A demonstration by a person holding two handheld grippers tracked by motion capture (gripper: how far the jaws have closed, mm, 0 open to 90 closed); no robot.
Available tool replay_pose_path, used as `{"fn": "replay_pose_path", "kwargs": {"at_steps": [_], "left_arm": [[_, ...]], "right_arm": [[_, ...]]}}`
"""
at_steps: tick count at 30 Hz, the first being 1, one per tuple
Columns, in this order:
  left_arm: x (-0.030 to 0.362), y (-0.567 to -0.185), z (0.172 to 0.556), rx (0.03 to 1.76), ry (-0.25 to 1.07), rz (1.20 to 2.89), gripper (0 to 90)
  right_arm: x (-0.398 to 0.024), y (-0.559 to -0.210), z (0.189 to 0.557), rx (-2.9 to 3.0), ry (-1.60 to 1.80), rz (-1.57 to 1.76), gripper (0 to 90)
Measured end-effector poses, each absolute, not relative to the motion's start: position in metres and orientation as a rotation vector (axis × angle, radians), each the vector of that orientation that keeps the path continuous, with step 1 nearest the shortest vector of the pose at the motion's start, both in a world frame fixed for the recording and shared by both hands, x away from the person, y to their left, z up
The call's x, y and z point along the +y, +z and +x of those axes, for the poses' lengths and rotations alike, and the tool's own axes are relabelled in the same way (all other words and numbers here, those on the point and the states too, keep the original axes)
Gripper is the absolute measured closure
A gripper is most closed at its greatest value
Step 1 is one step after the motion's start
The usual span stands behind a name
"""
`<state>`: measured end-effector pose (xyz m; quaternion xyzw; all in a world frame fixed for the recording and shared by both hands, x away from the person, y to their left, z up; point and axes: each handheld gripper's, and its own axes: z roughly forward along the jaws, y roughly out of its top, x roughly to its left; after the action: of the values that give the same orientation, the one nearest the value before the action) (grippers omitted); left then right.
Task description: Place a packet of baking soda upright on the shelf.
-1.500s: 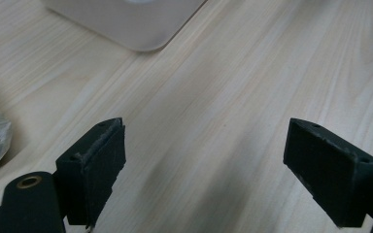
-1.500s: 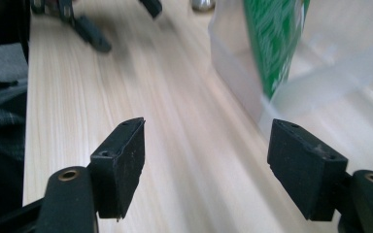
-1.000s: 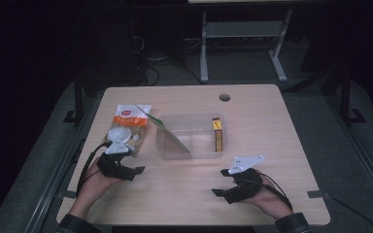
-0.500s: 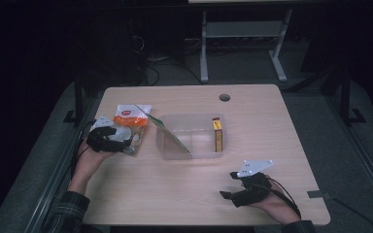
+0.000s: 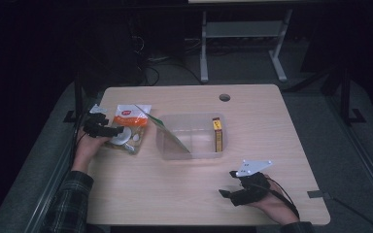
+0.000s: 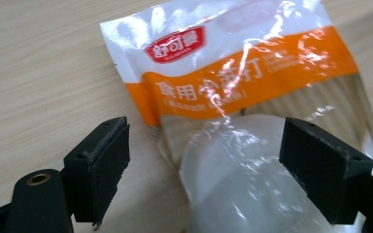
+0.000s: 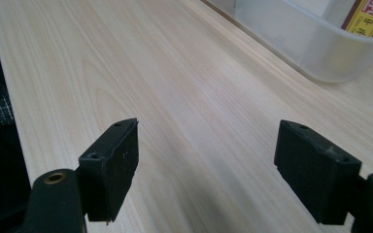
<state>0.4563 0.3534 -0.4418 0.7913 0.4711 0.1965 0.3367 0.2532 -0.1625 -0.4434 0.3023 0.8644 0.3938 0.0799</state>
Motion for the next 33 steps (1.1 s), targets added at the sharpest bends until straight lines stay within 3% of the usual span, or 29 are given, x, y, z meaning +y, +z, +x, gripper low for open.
{"fn": "replay_pose_path", "kwargs": {"at_steps": [8,14,19,26,33], "left_arm": [[0.359,-0.456,0.466,1.236,0.451,2.023,21.6],[0.362,-0.464,0.469,1.205,0.36,2.0,30.6],[0.362,-0.467,0.47,1.175,0.281,1.981,43.5],[0.354,-0.461,0.467,1.148,0.314,2.046,84.8],[0.355,-0.449,0.459,1.146,0.303,2.038,89.3]], "right_arm": [[-0.171,-0.444,0.246,2.559,1.176,0.947,23.3],[-0.176,-0.444,0.241,2.54,1.178,0.969,23.4],[-0.177,-0.444,0.24,2.536,1.17,0.973,23.4],[-0.176,-0.445,0.24,2.543,1.163,0.961,23.4],[-0.176,-0.445,0.241,2.543,1.166,0.969,23.3]]}}
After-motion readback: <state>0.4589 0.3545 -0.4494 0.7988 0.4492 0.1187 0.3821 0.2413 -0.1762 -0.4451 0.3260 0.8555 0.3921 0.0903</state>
